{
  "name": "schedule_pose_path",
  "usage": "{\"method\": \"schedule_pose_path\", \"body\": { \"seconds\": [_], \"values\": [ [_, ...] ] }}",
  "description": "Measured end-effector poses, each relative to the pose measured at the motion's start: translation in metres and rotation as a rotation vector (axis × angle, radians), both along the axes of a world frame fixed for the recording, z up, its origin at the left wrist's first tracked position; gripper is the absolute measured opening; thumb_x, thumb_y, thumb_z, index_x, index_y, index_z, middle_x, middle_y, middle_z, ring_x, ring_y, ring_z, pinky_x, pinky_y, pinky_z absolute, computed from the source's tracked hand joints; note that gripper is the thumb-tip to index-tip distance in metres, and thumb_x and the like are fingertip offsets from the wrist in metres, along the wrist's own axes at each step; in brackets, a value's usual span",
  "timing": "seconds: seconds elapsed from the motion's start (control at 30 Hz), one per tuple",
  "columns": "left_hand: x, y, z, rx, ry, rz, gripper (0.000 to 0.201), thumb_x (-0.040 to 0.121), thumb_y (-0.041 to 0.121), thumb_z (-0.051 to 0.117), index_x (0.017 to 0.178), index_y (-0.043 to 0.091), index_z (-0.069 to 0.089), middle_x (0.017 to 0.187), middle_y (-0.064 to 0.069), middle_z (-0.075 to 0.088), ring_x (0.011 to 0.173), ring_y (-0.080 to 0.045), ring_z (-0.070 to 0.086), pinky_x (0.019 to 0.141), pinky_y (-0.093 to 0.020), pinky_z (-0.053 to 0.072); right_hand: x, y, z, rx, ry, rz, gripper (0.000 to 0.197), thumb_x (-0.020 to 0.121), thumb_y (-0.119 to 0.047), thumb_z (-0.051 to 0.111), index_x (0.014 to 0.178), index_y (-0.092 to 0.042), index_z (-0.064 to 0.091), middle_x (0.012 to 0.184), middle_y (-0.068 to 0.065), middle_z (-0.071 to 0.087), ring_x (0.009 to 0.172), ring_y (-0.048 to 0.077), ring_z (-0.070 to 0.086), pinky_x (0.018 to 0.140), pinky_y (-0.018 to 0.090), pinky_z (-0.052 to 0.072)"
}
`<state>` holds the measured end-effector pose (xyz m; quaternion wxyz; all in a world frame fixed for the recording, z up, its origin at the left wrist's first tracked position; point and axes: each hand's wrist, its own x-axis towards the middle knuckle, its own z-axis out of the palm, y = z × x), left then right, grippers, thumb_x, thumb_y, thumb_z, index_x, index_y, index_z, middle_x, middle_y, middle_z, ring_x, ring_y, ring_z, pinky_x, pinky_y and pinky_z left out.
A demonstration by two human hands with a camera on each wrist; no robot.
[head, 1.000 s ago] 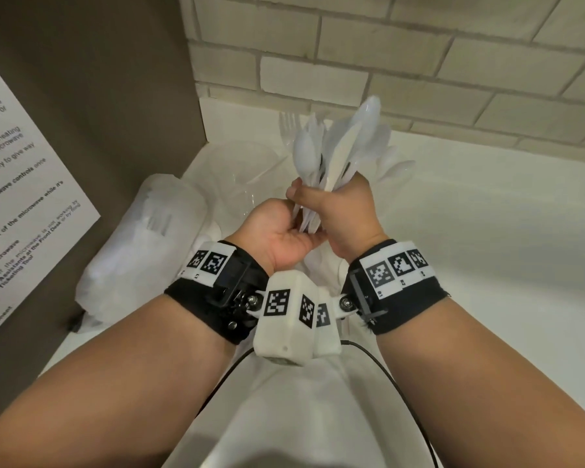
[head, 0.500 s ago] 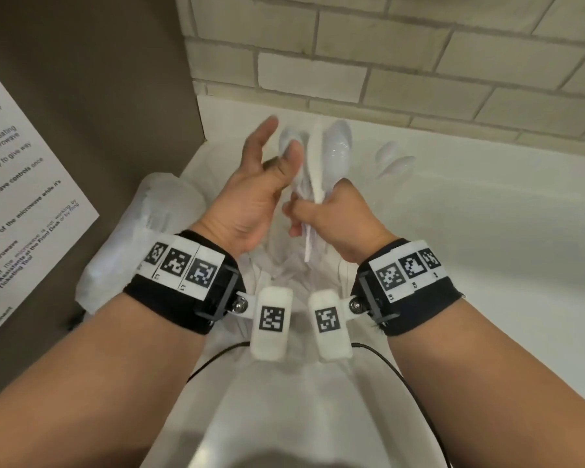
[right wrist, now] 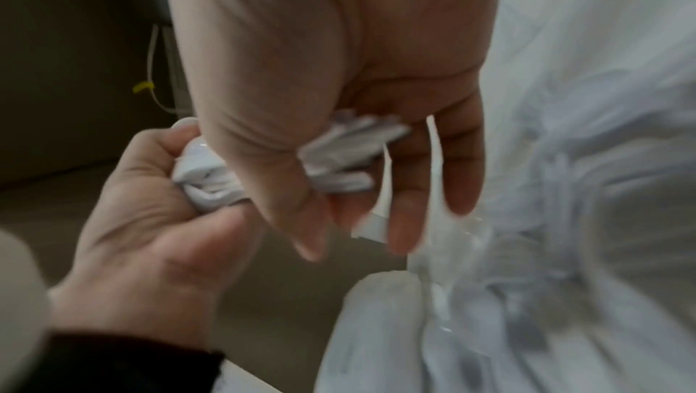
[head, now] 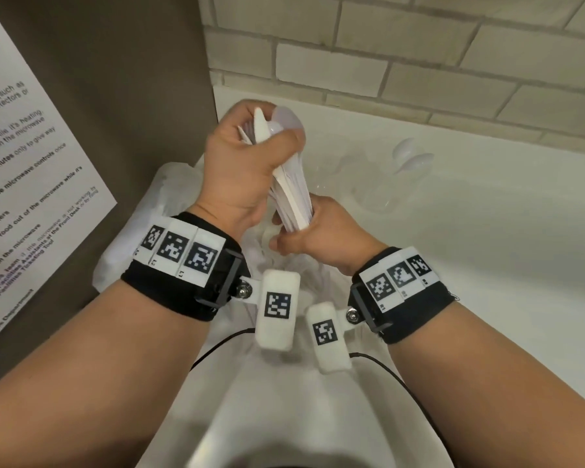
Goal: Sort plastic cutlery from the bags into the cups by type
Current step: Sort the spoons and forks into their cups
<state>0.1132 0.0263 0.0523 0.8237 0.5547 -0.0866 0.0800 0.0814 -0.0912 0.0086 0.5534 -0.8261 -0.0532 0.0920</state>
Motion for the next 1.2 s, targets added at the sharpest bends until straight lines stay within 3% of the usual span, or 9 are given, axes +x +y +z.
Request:
{"method": "schedule_pose_path", "body": {
  "seconds": [0.13,0.23,0.3,0.37,0.5,0.63,0.73,0.87,1.2],
  "values": [
    [0.005,0.003,0.005,-0.067,0.077,-0.019,0.034,0.072,0.000,0.077,0.097,0.014,0.059,0.086,0.000,0.062,0.078,-0.016,0.063,0.075,-0.032,0.054,-0.001,0.006,-0.004,0.053,0.057,-0.090,0.025,0.079,-0.015,0.073,0.069,-0.009,0.051,0.053,0.001,0.048,0.040,0.017,0.044,0.043,0.027,0.042],
    [0.013,0.015,-0.012,-0.084,0.136,-0.278,0.100,0.059,0.031,0.091,0.139,0.013,0.034,0.125,-0.007,0.055,0.114,-0.019,0.059,0.100,-0.037,0.047,0.003,0.005,0.002,0.269,0.115,-0.129,0.029,0.082,-0.004,0.063,0.059,-0.011,0.045,0.044,-0.001,0.038,0.035,0.016,0.031,0.043,0.025,0.031],
    [0.010,0.021,-0.023,0.092,0.176,-0.439,0.115,0.047,0.050,0.090,0.138,0.003,0.037,0.123,-0.011,0.059,0.114,-0.024,0.059,0.095,-0.038,0.049,0.004,0.003,0.007,0.345,0.142,-0.071,0.031,0.084,0.000,0.058,0.059,-0.011,0.044,0.043,0.000,0.034,0.034,0.014,0.028,0.043,0.024,0.030],
    [0.006,0.022,-0.031,0.201,0.204,-0.574,0.099,0.043,0.057,0.088,0.122,0.008,0.055,0.109,-0.003,0.068,0.105,-0.019,0.064,0.083,-0.032,0.053,0.004,0.006,0.008,0.295,0.158,0.016,0.020,0.082,0.002,0.056,0.066,-0.007,0.049,0.042,-0.002,0.034,0.034,0.012,0.028,0.041,0.023,0.030],
    [0.004,0.021,-0.031,0.198,0.234,-0.544,0.053,0.061,0.047,0.084,0.102,0.017,0.070,0.125,-0.002,0.065,0.108,-0.019,0.065,0.079,-0.032,0.057,0.002,0.018,0.004,0.198,0.179,0.117,0.003,0.078,0.000,0.059,0.075,0.000,0.058,0.043,-0.001,0.044,0.034,0.012,0.037,0.041,0.023,0.036],
    [0.012,0.031,-0.031,0.042,0.233,-0.293,0.006,0.078,0.016,0.072,0.083,0.018,0.074,0.115,-0.007,0.068,0.111,-0.014,0.062,0.091,-0.026,0.050,0.015,0.008,0.016,-0.099,0.074,0.147,0.022,0.075,-0.029,0.079,0.092,-0.018,0.070,0.080,-0.005,0.069,0.069,0.007,0.064,0.066,0.024,0.049],
    [0.022,0.046,-0.037,-0.035,0.264,-0.176,0.013,0.071,0.012,0.075,0.065,0.021,0.067,0.092,-0.012,0.066,0.093,-0.021,0.066,0.091,-0.034,0.053,0.034,0.001,0.033,-0.144,-0.055,-0.074,0.029,0.074,-0.039,0.078,0.096,-0.023,0.069,0.086,-0.010,0.068,0.073,0.003,0.064,0.064,0.019,0.047],
    [0.014,0.036,-0.043,0.093,0.333,-0.221,0.025,0.089,0.008,0.064,0.066,0.018,0.060,0.062,-0.003,0.059,0.052,-0.015,0.053,0.062,-0.032,0.049,0.043,0.005,0.060,0.113,-0.240,-0.205,0.007,0.086,-0.021,0.068,0.091,-0.016,0.069,0.077,-0.003,0.065,0.059,0.008,0.059,0.054,0.024,0.051],
    [0.015,0.032,-0.053,0.136,0.331,-0.350,0.019,0.069,0.037,0.068,0.079,0.020,0.068,0.059,0.004,0.058,0.052,-0.010,0.052,0.055,-0.025,0.047,0.061,0.027,0.051,0.253,-0.113,-0.279,0.011,0.093,-0.024,0.061,0.087,-0.016,0.055,0.080,0.006,0.065,0.062,0.018,0.063,0.059,0.031,0.052]
  ]
}}
